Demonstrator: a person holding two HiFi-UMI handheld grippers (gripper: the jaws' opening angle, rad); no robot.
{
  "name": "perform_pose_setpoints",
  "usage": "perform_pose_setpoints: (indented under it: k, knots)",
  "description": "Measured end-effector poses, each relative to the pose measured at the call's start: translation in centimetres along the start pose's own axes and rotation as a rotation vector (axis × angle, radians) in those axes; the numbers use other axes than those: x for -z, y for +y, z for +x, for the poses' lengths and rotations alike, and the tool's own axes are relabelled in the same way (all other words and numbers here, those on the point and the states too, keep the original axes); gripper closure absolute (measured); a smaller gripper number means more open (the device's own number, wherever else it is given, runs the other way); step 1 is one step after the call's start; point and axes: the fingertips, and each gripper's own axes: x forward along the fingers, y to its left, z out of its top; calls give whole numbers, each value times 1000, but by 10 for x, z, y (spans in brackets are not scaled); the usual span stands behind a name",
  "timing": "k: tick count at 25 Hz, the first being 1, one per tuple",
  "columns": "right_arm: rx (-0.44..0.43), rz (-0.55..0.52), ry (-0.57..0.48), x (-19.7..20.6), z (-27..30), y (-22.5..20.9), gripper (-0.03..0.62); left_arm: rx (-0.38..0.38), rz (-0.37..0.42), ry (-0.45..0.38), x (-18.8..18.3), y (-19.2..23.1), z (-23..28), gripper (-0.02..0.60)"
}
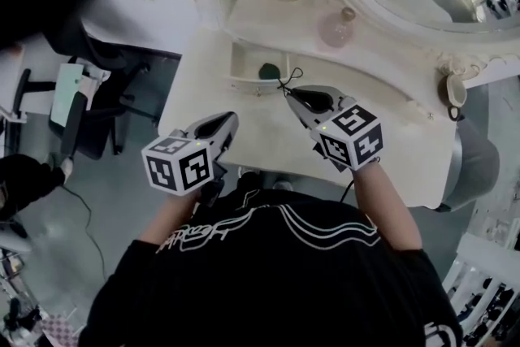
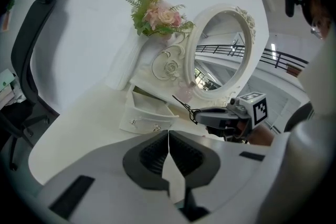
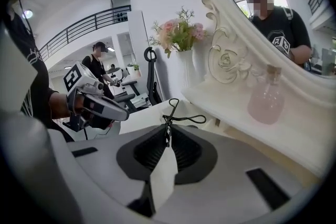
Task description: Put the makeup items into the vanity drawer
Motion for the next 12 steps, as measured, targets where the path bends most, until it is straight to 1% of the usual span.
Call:
perform_pose_setpoints:
  k: [5, 9, 12]
  knots:
    - [-1, -10, 18, -16, 26, -4, 543, 2, 5, 1, -10, 18, -6, 557]
    - [-15, 21, 53, -17, 47, -8, 543, -3, 1, 4, -15, 32, -11, 557]
    - [-5, 42, 74, -17, 60, -18, 542, -2, 0, 0, -19, 42, -12, 557]
